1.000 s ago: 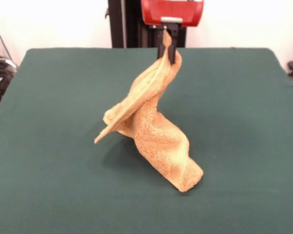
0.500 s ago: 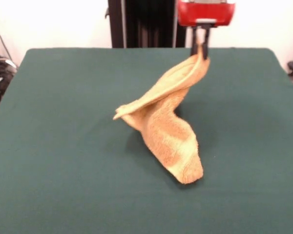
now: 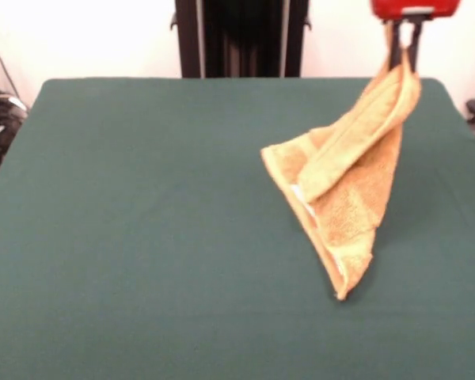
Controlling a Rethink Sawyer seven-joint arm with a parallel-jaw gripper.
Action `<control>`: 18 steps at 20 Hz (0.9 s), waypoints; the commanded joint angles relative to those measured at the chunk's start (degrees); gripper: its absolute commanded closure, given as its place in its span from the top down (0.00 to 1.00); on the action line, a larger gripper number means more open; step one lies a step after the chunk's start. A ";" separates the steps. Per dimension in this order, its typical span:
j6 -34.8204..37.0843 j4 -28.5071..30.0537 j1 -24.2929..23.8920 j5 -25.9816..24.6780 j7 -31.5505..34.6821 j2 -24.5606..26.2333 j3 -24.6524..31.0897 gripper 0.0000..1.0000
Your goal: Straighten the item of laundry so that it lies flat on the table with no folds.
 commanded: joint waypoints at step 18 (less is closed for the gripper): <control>-11.55 6.62 2.30 5.69 25.82 1.42 6.11 1.00</control>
